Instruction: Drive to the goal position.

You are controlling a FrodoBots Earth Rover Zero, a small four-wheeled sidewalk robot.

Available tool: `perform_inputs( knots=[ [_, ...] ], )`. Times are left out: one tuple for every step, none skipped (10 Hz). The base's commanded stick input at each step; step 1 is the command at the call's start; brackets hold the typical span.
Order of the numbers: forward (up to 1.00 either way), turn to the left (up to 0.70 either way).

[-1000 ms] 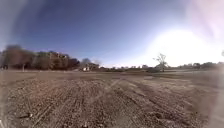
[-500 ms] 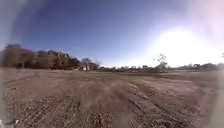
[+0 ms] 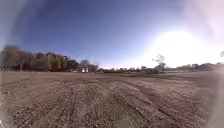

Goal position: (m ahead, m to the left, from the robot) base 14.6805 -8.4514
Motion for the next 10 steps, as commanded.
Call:
perform_inputs(
  knots=[
    [0.50,0.29],
    [0.50,0.21],
    [0.50,0.14],
    [0.50,0.06],
    [0.50,0.22],
    [0.50,0.27],
    [0.50,0.32],
    [0.50,0.37],
    [0.50,0.42],
    [0.50,0.26]
  ],
)
